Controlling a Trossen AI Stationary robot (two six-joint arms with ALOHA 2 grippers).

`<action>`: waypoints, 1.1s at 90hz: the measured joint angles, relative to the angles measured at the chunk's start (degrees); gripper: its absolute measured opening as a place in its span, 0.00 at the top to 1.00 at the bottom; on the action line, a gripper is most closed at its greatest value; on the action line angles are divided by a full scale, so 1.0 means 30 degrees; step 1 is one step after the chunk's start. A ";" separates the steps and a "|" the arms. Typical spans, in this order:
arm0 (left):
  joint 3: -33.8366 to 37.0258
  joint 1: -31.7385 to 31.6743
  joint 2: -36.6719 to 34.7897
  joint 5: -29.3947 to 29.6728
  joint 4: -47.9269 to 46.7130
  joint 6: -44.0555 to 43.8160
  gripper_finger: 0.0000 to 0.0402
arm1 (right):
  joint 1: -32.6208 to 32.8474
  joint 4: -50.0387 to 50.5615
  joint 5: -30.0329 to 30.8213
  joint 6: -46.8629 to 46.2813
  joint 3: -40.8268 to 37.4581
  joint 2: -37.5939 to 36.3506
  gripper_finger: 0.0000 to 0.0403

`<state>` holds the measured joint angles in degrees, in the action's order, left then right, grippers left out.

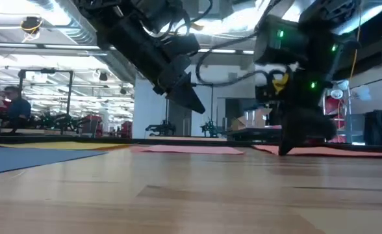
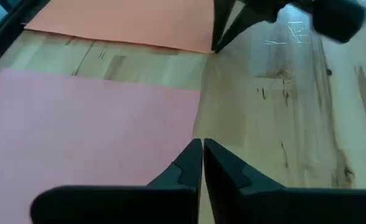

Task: Organize paper
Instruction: Move the orange paper to the bottom center of the table

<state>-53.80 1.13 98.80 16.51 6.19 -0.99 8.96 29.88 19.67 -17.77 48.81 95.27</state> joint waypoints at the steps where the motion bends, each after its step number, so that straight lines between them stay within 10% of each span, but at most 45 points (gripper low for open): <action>1: 0.0000 0.0000 0.0000 0.0000 -0.0012 0.0000 1.00 | 0.0055 -0.0027 -0.0169 -0.0016 0.0027 -0.0096 1.00; 35: 0.0000 0.0131 0.0000 -0.0005 -0.0319 0.0039 1.00 | 0.2847 -0.2154 -0.4155 -0.1814 0.1529 -0.1590 1.00; 61: 0.0000 0.0248 -0.0068 -0.0007 -0.0370 -0.0079 1.00 | 0.2604 0.1882 0.1543 -0.3656 0.1520 -0.1673 0.98; 99: 0.0008 0.0248 -0.0380 0.0000 -0.0332 -0.0182 1.00 | 0.0703 -0.2572 -0.0230 -0.4004 -0.2857 -0.1665 1.00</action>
<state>-53.78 1.87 97.67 16.51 5.20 -1.54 11.07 22.16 18.98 -29.79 40.23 90.27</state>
